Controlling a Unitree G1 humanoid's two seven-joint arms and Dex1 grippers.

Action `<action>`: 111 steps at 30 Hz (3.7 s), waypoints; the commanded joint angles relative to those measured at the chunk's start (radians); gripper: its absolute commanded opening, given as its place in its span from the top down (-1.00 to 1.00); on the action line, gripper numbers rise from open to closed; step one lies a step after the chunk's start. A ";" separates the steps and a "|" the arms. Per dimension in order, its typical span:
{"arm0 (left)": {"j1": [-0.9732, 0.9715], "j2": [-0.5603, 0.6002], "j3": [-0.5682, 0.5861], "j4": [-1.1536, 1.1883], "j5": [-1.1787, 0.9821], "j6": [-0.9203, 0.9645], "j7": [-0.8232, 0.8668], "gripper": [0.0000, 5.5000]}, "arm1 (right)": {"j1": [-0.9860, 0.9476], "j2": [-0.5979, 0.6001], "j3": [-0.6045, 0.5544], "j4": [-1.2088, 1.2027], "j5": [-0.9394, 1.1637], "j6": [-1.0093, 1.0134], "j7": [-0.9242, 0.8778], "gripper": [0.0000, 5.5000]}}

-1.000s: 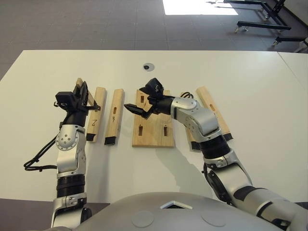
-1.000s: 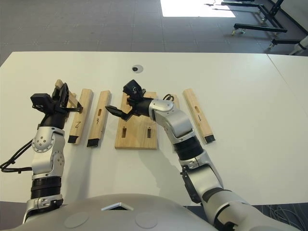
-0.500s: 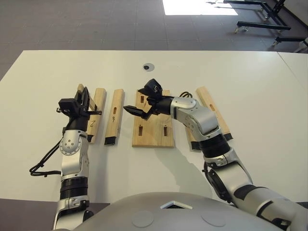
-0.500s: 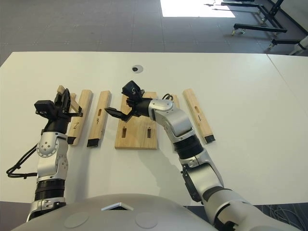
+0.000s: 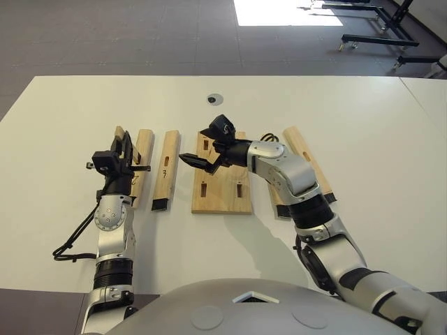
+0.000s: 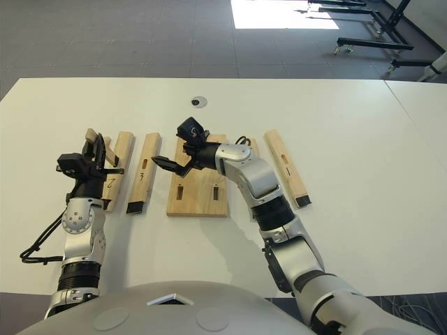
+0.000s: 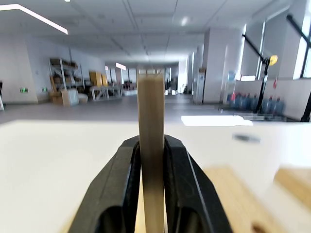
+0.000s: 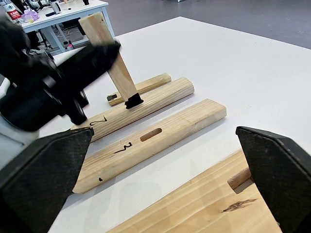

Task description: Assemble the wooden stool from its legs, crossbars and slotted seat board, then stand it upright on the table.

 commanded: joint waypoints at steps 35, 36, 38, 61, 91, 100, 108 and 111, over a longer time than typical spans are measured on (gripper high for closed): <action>0.106 0.010 0.010 -0.548 -0.093 0.382 0.033 -0.63 | 0.011 0.029 -0.014 -0.018 -0.001 0.001 -0.065 -0.96; 0.118 0.019 0.016 -0.593 -0.085 0.406 0.040 -0.63 | 0.013 0.031 -0.017 -0.020 -0.001 0.001 -0.070 -0.96; 0.156 0.037 0.034 -0.706 -0.079 0.470 0.056 -0.63 | 0.017 0.033 -0.022 -0.023 -0.001 0.001 -0.076 -0.96; -0.796 0.265 0.169 -0.638 -0.163 1.461 0.299 -0.31 | 0.130 0.151 -0.085 -0.096 -0.008 -0.044 -0.288 -0.96; -0.683 0.168 -0.032 -0.549 0.029 1.194 0.237 -0.07 | 0.171 0.187 -0.073 -0.116 -0.002 -0.051 -0.344 -0.96; -0.583 0.179 -0.009 -0.589 0.069 1.176 0.212 -0.07 | 0.178 0.195 -0.073 -0.119 -0.001 -0.047 -0.354 -0.96; -0.641 0.192 0.006 -0.603 0.073 1.196 0.189 -0.07 | 0.180 0.195 -0.069 -0.120 0.002 -0.049 -0.356 -0.96; -0.664 0.198 0.013 -0.614 0.076 1.205 0.189 -0.07 | 0.173 0.190 -0.067 -0.118 0.005 -0.047 -0.347 -0.96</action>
